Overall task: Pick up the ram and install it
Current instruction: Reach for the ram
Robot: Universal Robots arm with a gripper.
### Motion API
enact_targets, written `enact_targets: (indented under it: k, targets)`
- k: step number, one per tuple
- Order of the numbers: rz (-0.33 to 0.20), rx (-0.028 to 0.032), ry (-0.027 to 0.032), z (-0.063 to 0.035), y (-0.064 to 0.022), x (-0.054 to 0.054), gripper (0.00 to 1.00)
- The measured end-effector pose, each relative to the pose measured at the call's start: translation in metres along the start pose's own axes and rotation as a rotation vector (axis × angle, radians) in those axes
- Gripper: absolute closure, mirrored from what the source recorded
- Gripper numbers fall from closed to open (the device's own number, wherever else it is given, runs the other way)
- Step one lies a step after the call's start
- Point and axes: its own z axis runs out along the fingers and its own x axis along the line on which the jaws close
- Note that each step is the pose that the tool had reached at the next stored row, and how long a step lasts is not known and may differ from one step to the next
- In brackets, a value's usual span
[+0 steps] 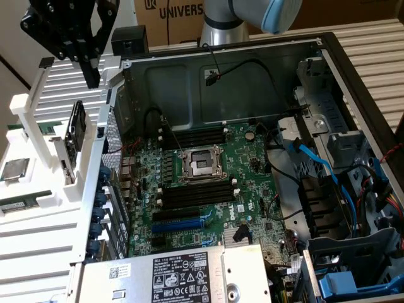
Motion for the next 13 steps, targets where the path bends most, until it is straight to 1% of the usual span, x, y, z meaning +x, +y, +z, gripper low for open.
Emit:
enact_targets:
  k: [7,8,11,12,13]
  targets:
    - [0.000,0.0001,-0.0012,-0.0013,-0.0017,0.031,0.90]
    - [0.000,0.0000,-0.0014,-0.0017,-0.0022,0.041,0.90]
    - [0.000,-0.0001,-0.0017,-0.0023,-0.0030,0.055,0.90]
    - [0.000,0.0000,-0.0016,-0.0027,-0.0035,0.064,0.90]
    - [0.000,-0.0001,-0.0017,-0.0030,-0.0038,0.068,0.90]
